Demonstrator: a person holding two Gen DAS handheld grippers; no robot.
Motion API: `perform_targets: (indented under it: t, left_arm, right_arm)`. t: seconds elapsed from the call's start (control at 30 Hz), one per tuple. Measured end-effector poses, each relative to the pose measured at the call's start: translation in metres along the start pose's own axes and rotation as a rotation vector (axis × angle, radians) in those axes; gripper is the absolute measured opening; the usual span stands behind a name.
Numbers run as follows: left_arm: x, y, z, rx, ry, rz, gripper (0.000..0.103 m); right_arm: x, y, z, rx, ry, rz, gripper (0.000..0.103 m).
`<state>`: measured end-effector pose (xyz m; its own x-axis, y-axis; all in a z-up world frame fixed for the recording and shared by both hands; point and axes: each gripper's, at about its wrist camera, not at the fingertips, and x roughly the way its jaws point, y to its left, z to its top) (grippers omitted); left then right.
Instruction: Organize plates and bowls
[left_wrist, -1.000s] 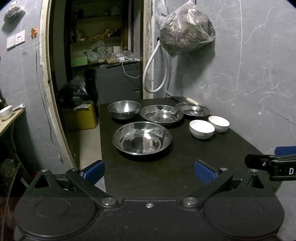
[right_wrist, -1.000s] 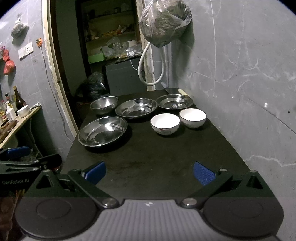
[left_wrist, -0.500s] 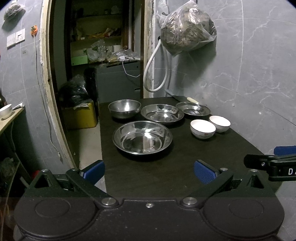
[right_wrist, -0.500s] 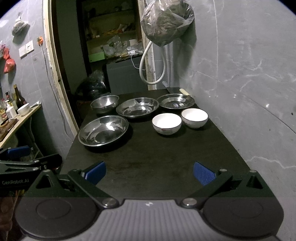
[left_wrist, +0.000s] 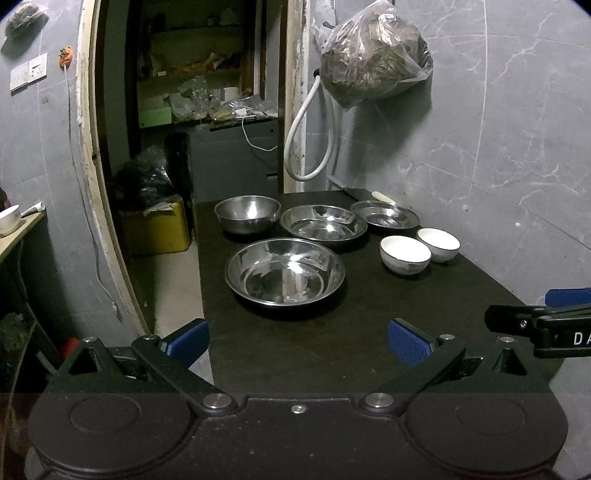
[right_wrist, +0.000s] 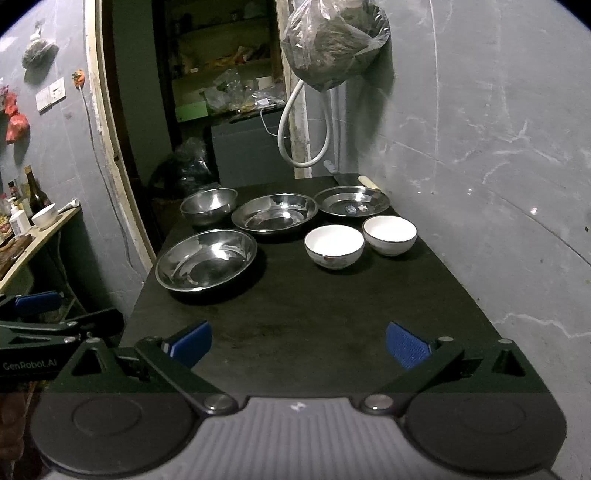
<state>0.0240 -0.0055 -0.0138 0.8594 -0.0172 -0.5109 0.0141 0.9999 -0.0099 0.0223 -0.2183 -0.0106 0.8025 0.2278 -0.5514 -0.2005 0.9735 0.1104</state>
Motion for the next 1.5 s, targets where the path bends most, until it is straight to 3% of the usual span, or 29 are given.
perform_targets:
  t: [1.07,1.3,1.5]
  left_arm:
    - [-0.002,0.006,0.0,-0.002,0.016,-0.007,0.102]
    - [0.012,0.008,0.002,-0.017,0.08,-0.035,0.102]
    - [0.029,0.01,0.002,-0.061,0.145,-0.088,0.102]
  right_arm:
    - [0.003,-0.004,0.002,0.0,0.008,-0.007,0.103]
    - [0.013,-0.006,0.004,-0.017,0.047,-0.013,0.103]
    - [0.027,-0.006,0.007,-0.056,0.115,-0.07,0.103]
